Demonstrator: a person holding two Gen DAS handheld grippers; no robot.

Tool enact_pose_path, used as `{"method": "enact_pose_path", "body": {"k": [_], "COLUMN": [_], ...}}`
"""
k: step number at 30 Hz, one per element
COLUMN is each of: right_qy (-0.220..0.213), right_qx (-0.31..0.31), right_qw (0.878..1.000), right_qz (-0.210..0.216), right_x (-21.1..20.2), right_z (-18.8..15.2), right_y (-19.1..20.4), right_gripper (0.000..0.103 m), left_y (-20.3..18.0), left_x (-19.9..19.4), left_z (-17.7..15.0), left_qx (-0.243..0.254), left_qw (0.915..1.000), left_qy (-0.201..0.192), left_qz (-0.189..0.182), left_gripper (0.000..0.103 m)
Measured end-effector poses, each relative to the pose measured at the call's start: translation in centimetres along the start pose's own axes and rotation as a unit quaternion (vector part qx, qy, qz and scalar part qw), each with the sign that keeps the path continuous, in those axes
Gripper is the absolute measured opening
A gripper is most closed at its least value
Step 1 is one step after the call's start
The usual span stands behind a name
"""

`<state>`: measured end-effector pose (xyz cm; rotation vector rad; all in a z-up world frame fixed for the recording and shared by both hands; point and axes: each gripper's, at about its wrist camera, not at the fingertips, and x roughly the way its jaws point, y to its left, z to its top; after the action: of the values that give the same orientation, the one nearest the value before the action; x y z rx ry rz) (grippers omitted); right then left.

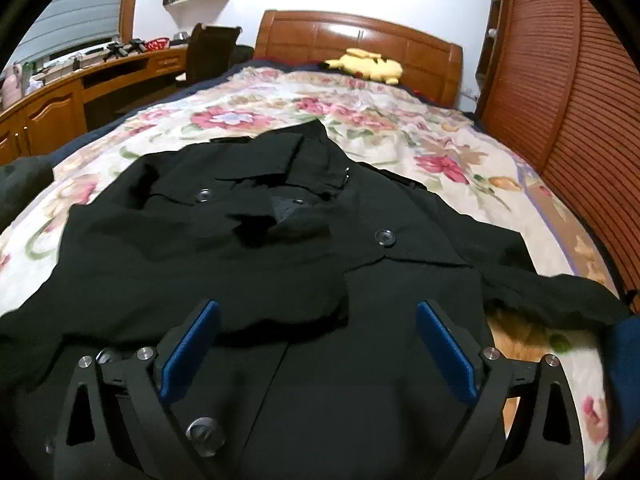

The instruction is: Fold large clothes

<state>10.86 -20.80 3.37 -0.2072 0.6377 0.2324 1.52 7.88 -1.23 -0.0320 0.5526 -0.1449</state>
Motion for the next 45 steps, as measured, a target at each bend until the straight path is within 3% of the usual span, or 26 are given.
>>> {"method": "enact_pose_path", "body": {"k": [10, 13, 17, 19, 24, 32, 45], "right_qy": [0.093, 0.100, 0.093, 0.083, 0.026, -0.045, -0.052], "right_qx": [0.051, 0.059, 0.038, 0.009, -0.022, -0.006, 0.009], "right_qw": [0.994, 0.992, 0.992, 0.993, 0.998, 0.999, 0.996], "right_qz": [0.024, 0.050, 0.080, 0.078, 0.061, 0.011, -0.068], "right_x": [7.7, 8.0, 6.8, 5.7, 0.7, -7.0, -11.5], "right_z": [1.7, 1.6, 1.5, 1.2, 0.4, -3.0, -6.9], "right_y": [-1.8, -2.1, -1.3, -0.5, 0.4, -1.9, -2.7], "right_gripper": [0.080, 0.061, 0.018, 0.008, 0.006, 0.005, 0.004], "left_y": [0.3, 0.3, 0.4, 0.4, 0.3, 0.2, 0.1], "left_x": [0.6, 0.7, 0.7, 0.7, 0.4, 0.1, -0.6], "left_z": [0.1, 0.1, 0.1, 0.1, 0.2, 0.4, 0.6], "left_qx": [-0.001, -0.001, -0.002, -0.002, -0.002, -0.006, -0.011], "left_qw": [0.9999, 0.9999, 0.9999, 0.9999, 0.9999, 0.9998, 0.9995], "left_qy": [0.010, 0.010, 0.011, 0.010, 0.005, -0.002, -0.011], "left_qz": [-0.006, -0.007, -0.010, -0.010, -0.012, -0.018, -0.028], "left_gripper": [0.082, 0.082, 0.082, 0.082, 0.082, 0.082, 0.082]}}
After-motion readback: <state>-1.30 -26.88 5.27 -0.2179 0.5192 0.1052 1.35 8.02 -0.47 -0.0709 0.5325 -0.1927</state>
